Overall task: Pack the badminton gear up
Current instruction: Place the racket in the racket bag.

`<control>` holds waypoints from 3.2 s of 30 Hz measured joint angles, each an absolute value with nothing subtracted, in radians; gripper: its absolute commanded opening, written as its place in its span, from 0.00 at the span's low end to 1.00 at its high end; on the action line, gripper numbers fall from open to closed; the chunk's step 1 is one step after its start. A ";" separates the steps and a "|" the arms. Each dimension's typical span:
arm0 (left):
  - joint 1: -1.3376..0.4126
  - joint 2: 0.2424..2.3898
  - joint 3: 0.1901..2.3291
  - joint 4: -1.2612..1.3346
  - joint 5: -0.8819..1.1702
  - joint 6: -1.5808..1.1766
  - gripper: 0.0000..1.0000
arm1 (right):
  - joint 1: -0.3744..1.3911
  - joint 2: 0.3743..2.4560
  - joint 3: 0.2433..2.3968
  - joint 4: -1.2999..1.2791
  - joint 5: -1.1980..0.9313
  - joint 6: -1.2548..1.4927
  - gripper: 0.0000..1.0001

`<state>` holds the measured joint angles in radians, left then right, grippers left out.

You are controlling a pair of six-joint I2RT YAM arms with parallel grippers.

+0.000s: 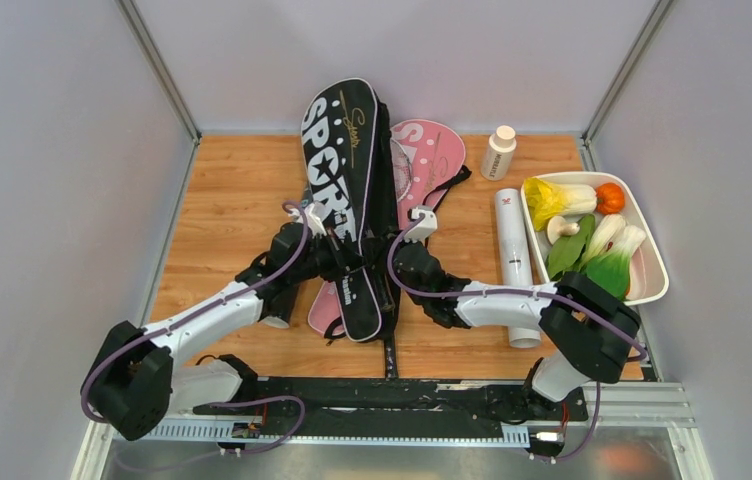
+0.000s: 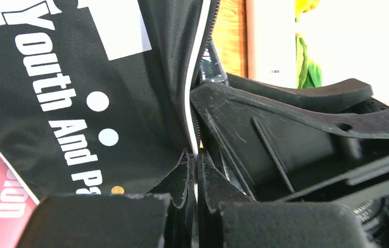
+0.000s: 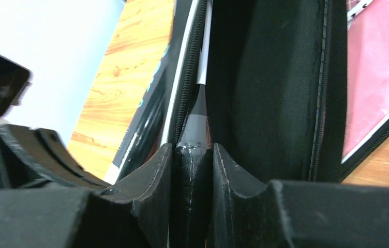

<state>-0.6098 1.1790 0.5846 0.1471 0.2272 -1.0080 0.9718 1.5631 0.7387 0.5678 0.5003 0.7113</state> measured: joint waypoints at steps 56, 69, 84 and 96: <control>-0.600 1.063 0.395 0.131 0.326 -0.987 0.00 | 0.813 1.476 0.544 0.273 -0.371 0.677 0.00; -0.600 0.977 0.332 0.165 0.325 -1.072 0.00 | 0.950 1.477 0.499 0.495 -0.212 0.987 0.00; -0.599 0.838 0.240 0.255 0.204 -1.188 0.00 | 0.977 1.572 0.592 0.513 -0.144 1.111 0.10; -0.595 0.800 0.221 0.239 0.144 -1.171 0.00 | 0.934 1.769 0.727 0.513 -0.319 1.185 0.22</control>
